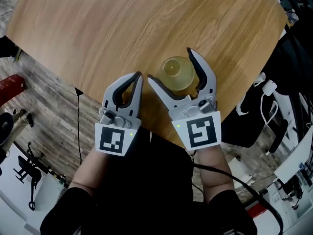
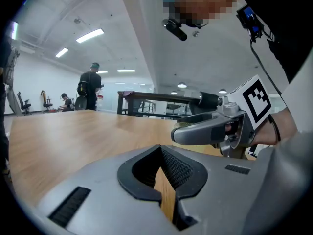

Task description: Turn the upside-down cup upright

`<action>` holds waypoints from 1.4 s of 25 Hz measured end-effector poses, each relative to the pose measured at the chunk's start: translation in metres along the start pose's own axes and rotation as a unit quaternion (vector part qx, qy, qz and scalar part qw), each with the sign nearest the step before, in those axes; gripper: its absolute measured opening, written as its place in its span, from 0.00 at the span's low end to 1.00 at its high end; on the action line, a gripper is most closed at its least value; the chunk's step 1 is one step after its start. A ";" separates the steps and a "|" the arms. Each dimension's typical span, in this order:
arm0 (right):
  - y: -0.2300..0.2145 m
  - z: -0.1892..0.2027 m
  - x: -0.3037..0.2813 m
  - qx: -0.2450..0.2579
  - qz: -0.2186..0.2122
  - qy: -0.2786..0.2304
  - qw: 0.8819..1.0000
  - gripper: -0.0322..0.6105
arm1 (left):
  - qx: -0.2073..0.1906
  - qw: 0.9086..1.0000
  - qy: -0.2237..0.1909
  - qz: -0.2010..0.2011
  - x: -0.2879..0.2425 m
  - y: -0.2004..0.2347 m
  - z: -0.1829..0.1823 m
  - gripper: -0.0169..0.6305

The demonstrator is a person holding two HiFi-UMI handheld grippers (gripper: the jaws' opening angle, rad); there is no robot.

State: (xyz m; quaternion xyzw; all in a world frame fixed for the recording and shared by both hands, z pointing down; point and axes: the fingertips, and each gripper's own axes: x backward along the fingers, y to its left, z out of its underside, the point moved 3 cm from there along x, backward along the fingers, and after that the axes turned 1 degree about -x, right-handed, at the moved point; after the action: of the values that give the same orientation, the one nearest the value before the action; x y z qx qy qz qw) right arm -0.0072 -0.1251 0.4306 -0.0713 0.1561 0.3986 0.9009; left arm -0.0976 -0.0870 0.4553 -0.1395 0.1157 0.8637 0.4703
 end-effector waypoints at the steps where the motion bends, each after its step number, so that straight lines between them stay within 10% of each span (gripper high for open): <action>1: 0.000 0.001 -0.001 0.001 0.000 0.001 1.000 0.65 | -0.001 1.000 0.001 0.003 -0.001 0.000 0.002 0.04; 17: -0.007 -0.013 0.016 -0.005 0.016 -0.001 1.000 0.65 | -0.027 0.999 0.012 0.031 -0.009 -0.006 0.000 0.04; 28: -0.029 -0.058 0.052 -0.048 0.027 -0.056 0.997 0.65 | -0.137 0.981 -0.020 0.137 -0.047 -0.046 -0.019 0.50; 35: -0.025 -0.093 0.054 -0.122 -0.025 -0.120 0.985 0.65 | -0.132 0.966 -0.069 0.212 -0.063 -0.070 -0.042 0.64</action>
State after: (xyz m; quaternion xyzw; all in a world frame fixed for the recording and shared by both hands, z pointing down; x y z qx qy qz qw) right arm 0.0252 -0.1280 0.3247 -0.1367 -0.0051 0.3977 0.9073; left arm 0.0001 -0.1131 0.4335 -0.1128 -0.0055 0.9587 0.2610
